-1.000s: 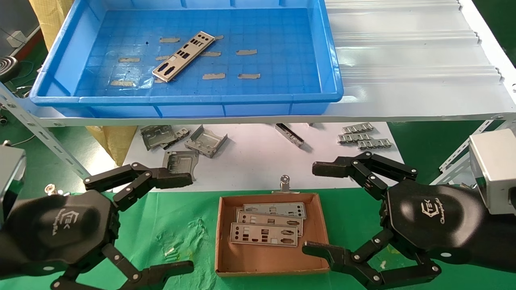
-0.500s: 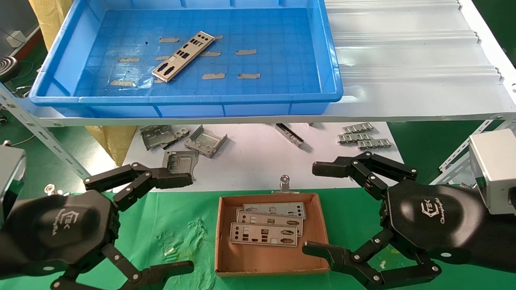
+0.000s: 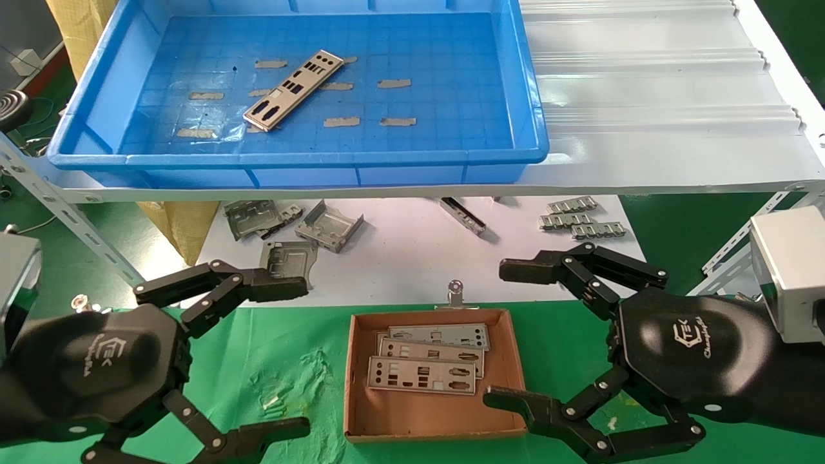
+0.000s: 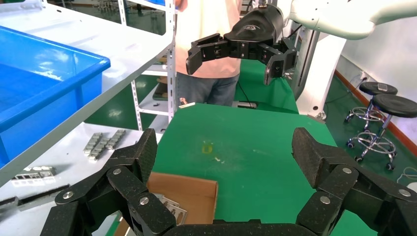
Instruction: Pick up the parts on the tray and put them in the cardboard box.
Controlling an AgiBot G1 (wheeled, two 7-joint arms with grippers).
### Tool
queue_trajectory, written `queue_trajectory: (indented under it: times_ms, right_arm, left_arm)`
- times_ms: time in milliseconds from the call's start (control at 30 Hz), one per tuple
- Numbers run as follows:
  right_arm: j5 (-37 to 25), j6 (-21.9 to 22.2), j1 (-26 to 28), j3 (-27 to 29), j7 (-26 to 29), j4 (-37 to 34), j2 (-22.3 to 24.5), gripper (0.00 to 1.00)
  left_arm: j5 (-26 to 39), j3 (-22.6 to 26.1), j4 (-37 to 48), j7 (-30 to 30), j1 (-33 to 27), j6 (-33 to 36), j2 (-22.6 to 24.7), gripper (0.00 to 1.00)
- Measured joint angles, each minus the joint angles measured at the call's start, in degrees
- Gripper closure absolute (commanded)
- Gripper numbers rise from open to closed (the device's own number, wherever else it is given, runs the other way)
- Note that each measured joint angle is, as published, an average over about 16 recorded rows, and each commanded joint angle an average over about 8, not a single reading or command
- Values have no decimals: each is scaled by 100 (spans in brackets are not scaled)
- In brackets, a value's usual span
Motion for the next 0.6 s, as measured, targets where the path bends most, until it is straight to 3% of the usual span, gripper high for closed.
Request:
queue_trajectory:
  times_ms: [600]
  right_arm:
    - [0, 0, 0, 0, 0, 0, 0, 0]
  left_arm:
    - [0, 0, 0, 0, 0, 0, 0, 0]
